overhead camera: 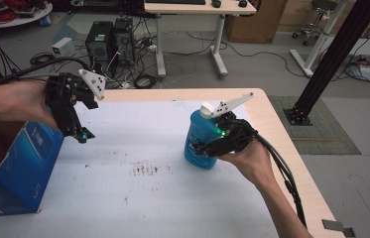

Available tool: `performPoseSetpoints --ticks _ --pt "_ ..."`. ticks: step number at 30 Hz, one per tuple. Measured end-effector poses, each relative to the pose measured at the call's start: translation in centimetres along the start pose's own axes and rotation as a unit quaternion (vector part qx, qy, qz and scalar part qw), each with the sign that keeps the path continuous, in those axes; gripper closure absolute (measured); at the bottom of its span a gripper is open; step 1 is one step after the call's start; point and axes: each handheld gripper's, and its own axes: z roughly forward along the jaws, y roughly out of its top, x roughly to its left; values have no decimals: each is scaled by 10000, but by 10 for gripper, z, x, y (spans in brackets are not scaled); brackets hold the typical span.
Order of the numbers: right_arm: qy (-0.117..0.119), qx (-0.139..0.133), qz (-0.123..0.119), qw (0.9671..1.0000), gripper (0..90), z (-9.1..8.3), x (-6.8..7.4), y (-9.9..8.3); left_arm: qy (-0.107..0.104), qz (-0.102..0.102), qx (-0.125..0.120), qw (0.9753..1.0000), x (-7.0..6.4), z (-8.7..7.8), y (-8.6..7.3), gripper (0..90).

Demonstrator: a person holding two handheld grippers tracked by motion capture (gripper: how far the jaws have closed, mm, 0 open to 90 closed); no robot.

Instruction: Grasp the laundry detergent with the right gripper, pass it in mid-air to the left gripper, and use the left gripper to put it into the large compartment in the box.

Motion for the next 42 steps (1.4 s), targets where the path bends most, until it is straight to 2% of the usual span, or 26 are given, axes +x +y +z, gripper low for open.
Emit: performPoseSetpoints --ticks 17,23,29,34,38,42 --pt "75 -34 17 10000 430 3 -5 -2 -13 -39 -4 10000 -1 0 -1 144" --pt "-12 -15 -21 10000 442 3 -3 -1 6 -38 -9 10000 -1 0 0 144" --pt "16 35 34 10000 447 1 -2 1 -22 -47 -154 9999 -3 -4 1 144" --pt "35 11 -148 9999 447 -7 7 7 -72 -40 -315 9995 -6 -8 4 144" --pt "96 68 -392 9992 447 -15 16 14 -44 13 -339 9994 -13 -12 10 144" --pt "383 16 -652 9971 448 -24 29 23 -119 72 -385 9992 -21 -17 20 144"
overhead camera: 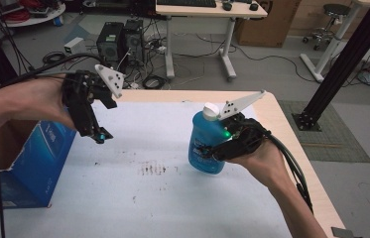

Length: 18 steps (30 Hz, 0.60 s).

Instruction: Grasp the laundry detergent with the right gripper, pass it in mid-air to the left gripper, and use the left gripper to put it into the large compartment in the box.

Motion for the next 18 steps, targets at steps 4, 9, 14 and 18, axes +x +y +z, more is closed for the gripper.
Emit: performPoseSetpoints --ticks 4,9,14,18 --pt "358 -40 -216 9991 447 -5 13 12 -89 78 -107 9999 -7 -7 11 144" --pt "647 6 -592 9961 447 -2 28 29 -208 94 -273 9994 -17 -20 25 144" --pt "907 35 -863 9921 447 11 41 43 -407 155 -447 9981 -28 -28 36 144" --pt "1053 84 -1007 9893 447 25 48 52 -529 101 -438 9976 -34 -29 42 144"
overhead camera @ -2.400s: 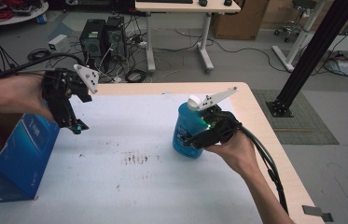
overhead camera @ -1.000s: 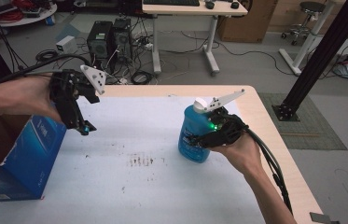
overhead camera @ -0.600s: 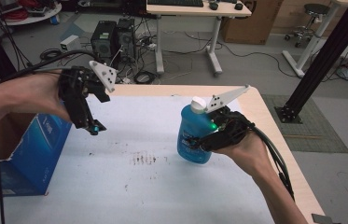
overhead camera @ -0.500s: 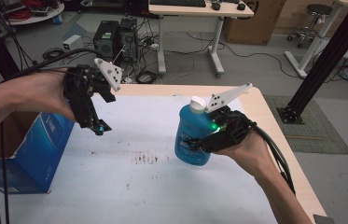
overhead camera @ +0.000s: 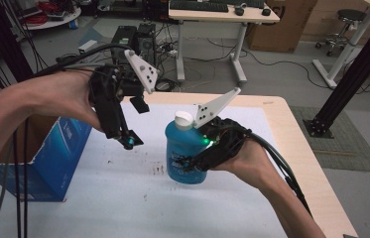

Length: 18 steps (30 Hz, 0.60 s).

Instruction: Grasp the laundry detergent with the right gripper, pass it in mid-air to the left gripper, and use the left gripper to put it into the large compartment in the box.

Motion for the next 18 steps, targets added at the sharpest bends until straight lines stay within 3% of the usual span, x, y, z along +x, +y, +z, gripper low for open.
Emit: performPoseSetpoints --ticks 7,18 --pt "308 -88 -159 9994 447 20 1 9 -105 -42 19 9999 -5 7 7 144" --pt "447 -48 -324 9985 447 30 3 10 -141 -16 22 9999 -10 31 21 144"
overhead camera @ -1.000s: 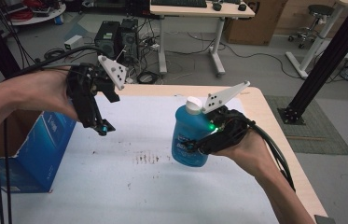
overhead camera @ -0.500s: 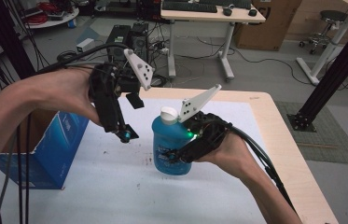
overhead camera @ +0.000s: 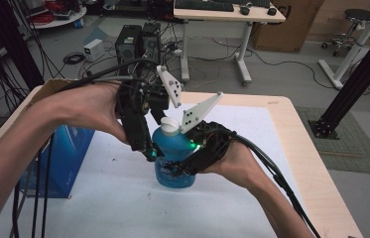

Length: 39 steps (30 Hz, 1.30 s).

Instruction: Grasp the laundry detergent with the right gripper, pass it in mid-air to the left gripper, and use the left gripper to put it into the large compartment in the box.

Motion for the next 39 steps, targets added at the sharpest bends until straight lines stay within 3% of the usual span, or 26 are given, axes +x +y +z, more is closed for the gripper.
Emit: performPoseSetpoints --ticks 9,20,39 --pt "41 -47 -101 9999 446 2 -1 -1 43 12 -42 10000 -2 13 5 144" --pt "19 -36 -113 9999 445 2 -1 -1 100 12 -86 9999 -1 17 9 149" --pt "21 -5 -80 10000 445 4 -1 -2 84 32 -73 9999 -1 20 11 267"
